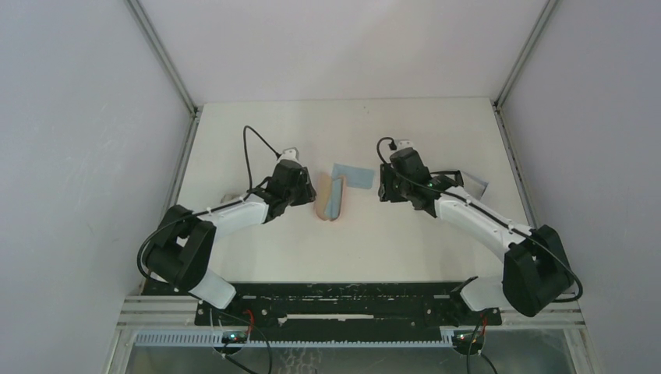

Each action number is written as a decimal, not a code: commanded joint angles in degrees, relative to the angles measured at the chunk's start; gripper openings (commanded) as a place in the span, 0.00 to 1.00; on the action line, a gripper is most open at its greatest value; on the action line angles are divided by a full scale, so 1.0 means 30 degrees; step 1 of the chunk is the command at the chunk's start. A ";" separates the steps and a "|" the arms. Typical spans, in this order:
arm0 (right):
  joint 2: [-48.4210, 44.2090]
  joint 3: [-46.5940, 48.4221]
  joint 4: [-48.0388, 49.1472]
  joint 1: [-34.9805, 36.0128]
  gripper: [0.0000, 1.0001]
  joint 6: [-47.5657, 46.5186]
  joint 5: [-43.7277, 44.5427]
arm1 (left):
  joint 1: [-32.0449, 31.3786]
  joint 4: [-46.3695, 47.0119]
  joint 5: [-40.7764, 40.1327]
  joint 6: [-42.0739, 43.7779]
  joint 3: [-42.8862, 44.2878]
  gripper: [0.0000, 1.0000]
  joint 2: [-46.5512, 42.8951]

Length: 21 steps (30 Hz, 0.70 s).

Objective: Organize the sunglasses
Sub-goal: Adjust the sunglasses case at the center of the board.

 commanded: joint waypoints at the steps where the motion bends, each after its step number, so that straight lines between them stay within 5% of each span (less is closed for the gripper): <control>1: -0.1887 -0.1358 -0.0095 -0.0450 0.43 0.1019 0.1175 | 0.0057 0.0901 0.0835 0.0548 0.0173 0.48 -0.0686; 13: -0.5578 -0.4472 0.0499 -0.3737 0.44 0.1774 -0.0569 | 0.0039 0.1425 0.2444 0.0829 0.0490 0.49 -0.0265; 21: -0.7604 -0.5053 -0.0343 -0.4898 0.46 0.2120 0.1240 | 0.0044 0.0964 0.2271 0.0830 0.0463 0.49 -0.1567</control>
